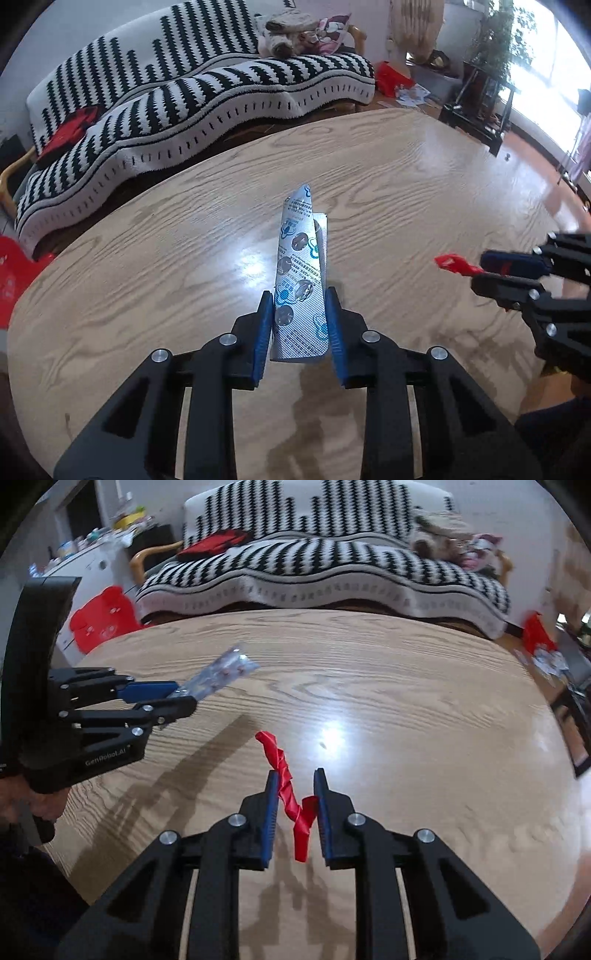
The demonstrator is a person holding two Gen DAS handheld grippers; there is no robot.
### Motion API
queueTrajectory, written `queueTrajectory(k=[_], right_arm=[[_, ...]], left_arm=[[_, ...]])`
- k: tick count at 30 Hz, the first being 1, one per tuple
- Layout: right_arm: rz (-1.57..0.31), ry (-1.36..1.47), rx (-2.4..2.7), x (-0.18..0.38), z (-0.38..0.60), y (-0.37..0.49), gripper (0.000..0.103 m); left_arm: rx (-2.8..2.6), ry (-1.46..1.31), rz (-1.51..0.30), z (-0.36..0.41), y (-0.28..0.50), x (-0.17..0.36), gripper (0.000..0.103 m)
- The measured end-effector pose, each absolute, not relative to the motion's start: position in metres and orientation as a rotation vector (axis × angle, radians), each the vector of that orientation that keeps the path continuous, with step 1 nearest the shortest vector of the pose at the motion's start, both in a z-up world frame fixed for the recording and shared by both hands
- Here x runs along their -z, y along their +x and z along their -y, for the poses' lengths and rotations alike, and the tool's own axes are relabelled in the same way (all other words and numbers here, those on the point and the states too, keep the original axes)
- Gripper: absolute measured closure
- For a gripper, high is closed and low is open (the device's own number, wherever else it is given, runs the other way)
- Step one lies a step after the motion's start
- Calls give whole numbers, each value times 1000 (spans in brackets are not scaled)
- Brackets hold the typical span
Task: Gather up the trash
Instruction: 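Grasp the silver blister pack with the left tool while the right tool grasps the red strip, then carry the blister pack and red strip over the black bin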
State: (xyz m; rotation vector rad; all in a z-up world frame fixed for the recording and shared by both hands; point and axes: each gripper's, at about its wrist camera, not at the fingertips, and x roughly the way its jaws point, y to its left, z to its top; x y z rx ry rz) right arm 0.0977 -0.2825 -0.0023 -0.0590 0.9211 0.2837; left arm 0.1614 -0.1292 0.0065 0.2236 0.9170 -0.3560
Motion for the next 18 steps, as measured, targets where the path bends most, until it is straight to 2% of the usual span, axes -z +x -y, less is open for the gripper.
queueTrajectory(k=[12,18], right_arm=[[-924,32,-154,-3,361,53,83],[-904,84,-87,-9,406,37,83]], left_arm=[[364,202,-890,180,135,-19,75],[445,201,-895,232,127,-17,75]])
